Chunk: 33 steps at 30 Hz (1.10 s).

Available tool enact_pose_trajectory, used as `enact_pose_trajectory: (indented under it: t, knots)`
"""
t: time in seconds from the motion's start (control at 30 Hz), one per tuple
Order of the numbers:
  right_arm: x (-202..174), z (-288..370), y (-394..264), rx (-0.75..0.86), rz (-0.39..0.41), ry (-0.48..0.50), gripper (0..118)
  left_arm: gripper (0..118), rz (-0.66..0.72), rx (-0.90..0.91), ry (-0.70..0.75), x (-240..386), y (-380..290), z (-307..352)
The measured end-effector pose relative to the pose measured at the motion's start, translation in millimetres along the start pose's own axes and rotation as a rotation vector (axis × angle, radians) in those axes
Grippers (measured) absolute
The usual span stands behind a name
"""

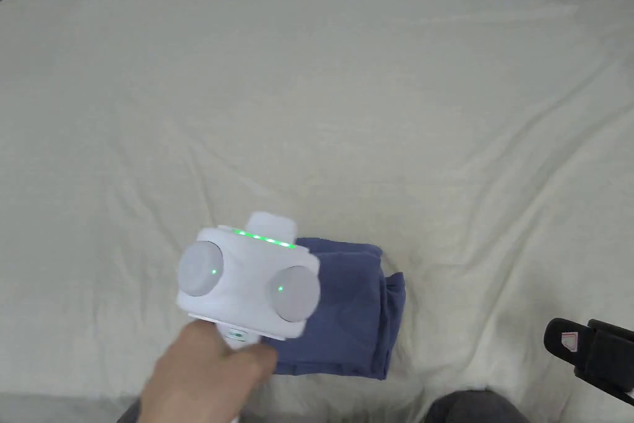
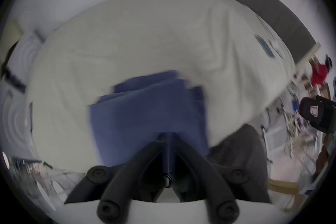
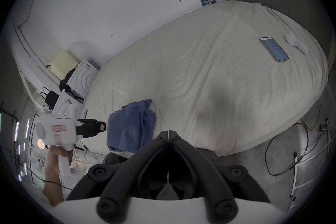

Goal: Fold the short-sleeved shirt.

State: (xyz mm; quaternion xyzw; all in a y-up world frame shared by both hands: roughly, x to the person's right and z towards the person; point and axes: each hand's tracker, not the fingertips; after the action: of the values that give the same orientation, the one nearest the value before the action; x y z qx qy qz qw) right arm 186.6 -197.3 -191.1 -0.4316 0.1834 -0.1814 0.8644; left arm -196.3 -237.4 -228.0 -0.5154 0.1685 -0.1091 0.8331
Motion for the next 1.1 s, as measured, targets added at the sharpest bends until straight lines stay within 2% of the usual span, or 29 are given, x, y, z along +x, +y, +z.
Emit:
enact_pose_trajectory:
  t: [0.03, 0.07, 0.13, 0.2, 0.27, 0.3, 0.33, 0.4, 0.43, 0.47, 0.5, 0.53, 0.63, 0.73, 0.8, 0.93, 1.0, 1.07, 1.1]
  knots:
    - [-1, -1, 1, 0.000, 0.004, 0.007, 0, 0, -0.074, -0.098, 0.104, -4, -3, -14]
    - [-1, -1, 1, -0.003, 0.011, 0.015, 0, 0, -0.054, -0.127, 0.170, -8, -6, -25]
    - [-2, 0, 0, -0.005, 0.023, 0.025, 0, 0, -0.059, -0.152, 0.163, 32, 0, -57]
    - [-2, 4, -2, -0.006, 0.023, 0.024, 0, 0, -0.192, -0.108, 0.227, 93, 2, -65]
    - [1, 15, -4, 0.009, 0.008, 0.003, 0, 0, -0.368, -0.135, 0.382, 156, -19, -44]
    - [4, 23, -5, 0.025, -0.001, -0.005, 0, 0, -0.406, -0.110, 0.362, 186, -26, -30]
    - [7, 31, -7, 0.038, -0.011, -0.014, 0, 0, -0.420, -0.021, 0.278, 214, -30, -15]
    - [14, 45, -10, 0.048, -0.033, -0.030, 0, 0, -0.458, 0.139, 0.260, 268, -32, 14]
    - [17, 51, -11, 0.047, -0.041, -0.048, 0, 0, -0.496, 0.188, 0.194, 283, -33, 24]
    - [19, 55, -12, 0.048, -0.034, -0.076, 0, 0, -0.483, 0.192, 0.011, 283, -29, 37]
    - [21, 59, -13, 0.051, -0.020, -0.114, 0, 0, -0.387, 0.171, -0.215, 276, -16, 44]
    - [21, 61, -14, 0.050, -0.005, -0.143, 0, 0, -0.311, 0.151, -0.295, 270, -12, 50]
    - [18, 51, -14, 0.033, 0.008, -0.148, 0, 0, -0.239, 0.047, -0.413, 208, 8, 43]
    - [-4, 14, -10, -0.047, 0.036, -0.081, 0, 0, -0.054, -0.067, -0.622, 113, 10, 19]
    - [-27, -22, -5, -0.113, 0.081, -0.014, 0, 0, 0.022, -0.094, -0.649, 53, 8, 0]
    - [-79, -103, 1, -0.230, 0.142, 0.194, 0, 0, 0.012, -0.015, -0.479, -44, -7, -16]
    - [-87, -152, 0, -0.280, 0.085, 0.342, 0, 0, 0.064, 0.001, -0.463, -80, -10, -35]
    - [-83, -197, -5, -0.352, -0.007, 0.485, 0, 1, 0.142, -0.050, -0.519, -98, -15, -54]
    - [-77, -215, -10, -0.364, -0.031, 0.525, 0, 1, 0.163, -0.070, -0.573, -104, -16, -64]
